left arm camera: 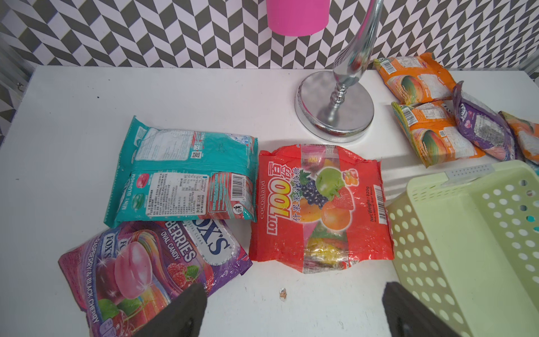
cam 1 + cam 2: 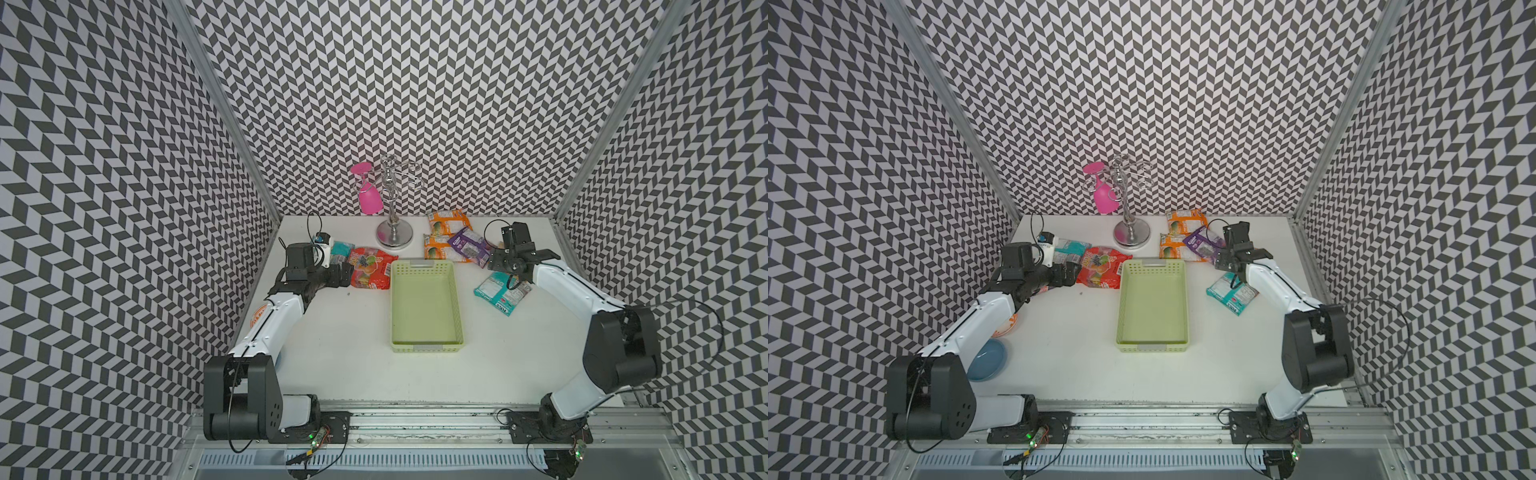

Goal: Put the candies in the basket
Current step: Pick up the candy at the center of the board.

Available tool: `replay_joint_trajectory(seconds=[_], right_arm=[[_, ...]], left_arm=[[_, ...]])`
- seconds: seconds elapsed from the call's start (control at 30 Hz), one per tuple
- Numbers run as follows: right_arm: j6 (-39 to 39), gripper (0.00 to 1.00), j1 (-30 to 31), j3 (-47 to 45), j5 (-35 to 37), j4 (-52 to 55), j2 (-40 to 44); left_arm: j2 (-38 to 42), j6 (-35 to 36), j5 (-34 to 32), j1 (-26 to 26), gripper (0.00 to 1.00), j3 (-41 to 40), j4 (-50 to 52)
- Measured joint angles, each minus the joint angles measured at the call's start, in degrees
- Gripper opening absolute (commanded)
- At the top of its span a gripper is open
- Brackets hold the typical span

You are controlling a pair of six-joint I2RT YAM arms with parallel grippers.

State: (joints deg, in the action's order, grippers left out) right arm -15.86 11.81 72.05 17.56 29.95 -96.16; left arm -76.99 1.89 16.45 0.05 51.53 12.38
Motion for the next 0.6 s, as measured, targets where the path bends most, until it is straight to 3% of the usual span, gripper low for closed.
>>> replay_joint_trajectory(seconds=[0.13,0.6], right_arm=[[3.52,0.69,0.02,4.46,2.1,3.08,-6.19],[14.32,0.67,1.95,10.08,7.19,6.51,-14.45]], left_arm=[[0.2,-0.02,0.2,0.11,0.99,0.0,0.0],[0.2,-0.04,1.25,0.26,0.99,0.0,-0.11]])
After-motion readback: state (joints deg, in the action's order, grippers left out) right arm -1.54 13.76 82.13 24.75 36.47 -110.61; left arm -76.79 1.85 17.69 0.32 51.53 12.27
